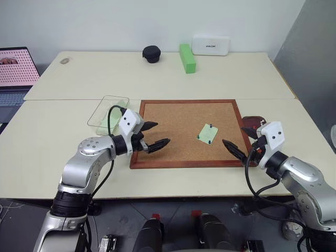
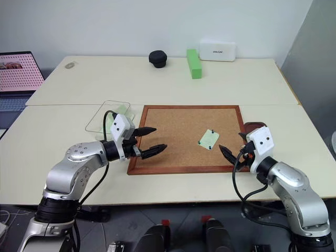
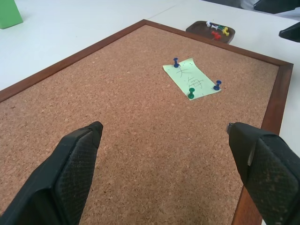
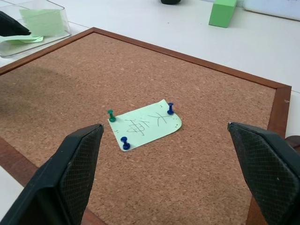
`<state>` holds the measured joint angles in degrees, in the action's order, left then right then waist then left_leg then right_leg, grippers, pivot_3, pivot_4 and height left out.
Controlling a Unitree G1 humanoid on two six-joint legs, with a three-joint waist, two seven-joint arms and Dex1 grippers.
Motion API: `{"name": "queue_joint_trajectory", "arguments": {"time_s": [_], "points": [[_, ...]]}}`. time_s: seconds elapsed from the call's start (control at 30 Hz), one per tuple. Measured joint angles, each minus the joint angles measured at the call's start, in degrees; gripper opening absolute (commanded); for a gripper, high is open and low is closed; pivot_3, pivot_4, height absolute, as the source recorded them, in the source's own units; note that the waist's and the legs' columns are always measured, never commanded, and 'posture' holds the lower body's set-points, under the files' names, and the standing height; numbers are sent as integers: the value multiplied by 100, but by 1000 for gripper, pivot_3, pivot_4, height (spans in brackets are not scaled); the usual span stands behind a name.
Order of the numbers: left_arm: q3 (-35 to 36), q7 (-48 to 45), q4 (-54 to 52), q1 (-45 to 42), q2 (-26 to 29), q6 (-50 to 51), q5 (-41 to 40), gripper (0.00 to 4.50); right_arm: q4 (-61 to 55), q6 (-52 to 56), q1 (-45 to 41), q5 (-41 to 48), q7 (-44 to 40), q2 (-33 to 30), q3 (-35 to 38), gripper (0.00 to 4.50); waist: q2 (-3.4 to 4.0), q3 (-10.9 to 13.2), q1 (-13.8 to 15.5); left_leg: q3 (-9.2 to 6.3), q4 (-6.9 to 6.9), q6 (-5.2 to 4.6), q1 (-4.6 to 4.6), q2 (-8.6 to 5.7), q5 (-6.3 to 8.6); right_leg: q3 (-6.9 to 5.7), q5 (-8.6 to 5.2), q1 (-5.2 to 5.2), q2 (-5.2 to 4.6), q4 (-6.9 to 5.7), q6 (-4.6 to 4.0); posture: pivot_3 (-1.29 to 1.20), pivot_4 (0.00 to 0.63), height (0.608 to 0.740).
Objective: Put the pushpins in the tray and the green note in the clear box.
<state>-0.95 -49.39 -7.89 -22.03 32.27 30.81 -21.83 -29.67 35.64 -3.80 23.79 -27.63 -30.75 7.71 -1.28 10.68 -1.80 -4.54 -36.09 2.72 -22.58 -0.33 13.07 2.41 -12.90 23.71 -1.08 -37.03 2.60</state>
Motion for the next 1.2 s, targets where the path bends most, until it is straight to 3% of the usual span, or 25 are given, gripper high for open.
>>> {"name": "queue_joint_trajectory", "arguments": {"time_s": [0.17, 0.27, 0.5, 0.7, 0.97, 1.2], "points": [[-2, -32, 106, -23, -20, -44, 1, 4496, 0, 6, -34, -3, 9, 0, -14, 4500, 0, 0, 0, 0, 0, 0, 0, 0, 0, 0, 0, 0, 0, 0, 0, 0, 150, 740], [-49, -115, 181, -91, -92, -143, 3, 4077, 12, -12, -59, -40, 15, 1, -70, 4500, 0, 0, 2, 0, 0, 0, 0, -1, 0, 0, 0, 0, 0, 0, 0, 0, 150, 740], [-215, -383, 646, -362, -354, -535, 28, 2557, 375, -246, -269, -323, 27, 102, -408, 4500, 0, 0, -1, 1, -1, 0, 0, -1, 0, 1, 1, 0, 0, -1, 1, 0, 150, 740], [-437, -466, 1164, -543, -617, -863, 192, 1783, 918, -492, -653, -569, 32, 293, -673, 4500, 0, 0, -2, 0, 1, 0, 2, -1, 0, 0, 1, -1, 1, -2, 1, 0, 150, 740], [-662, -472, 2407, -947, -1160, -1654, 626, 152, 2150, -872, -1368, -927, 57, 727, -949, 4500, 0, 0, -1, 0, -2, 0, 1, -2, 0, 0, 4, -2, 1, -5, 3, 0, 150, 740], [-771, -451, 2730, -1101, -1502, -1924, 746, 57, 2976, -1331, -1932, -1185, -4, 949, -1114, 4500, 0, 0, -7, 0, -2, 0, 3, -2, 0, 1, 5, -2, 1, -6, 3, 0, 150, 740]]}}
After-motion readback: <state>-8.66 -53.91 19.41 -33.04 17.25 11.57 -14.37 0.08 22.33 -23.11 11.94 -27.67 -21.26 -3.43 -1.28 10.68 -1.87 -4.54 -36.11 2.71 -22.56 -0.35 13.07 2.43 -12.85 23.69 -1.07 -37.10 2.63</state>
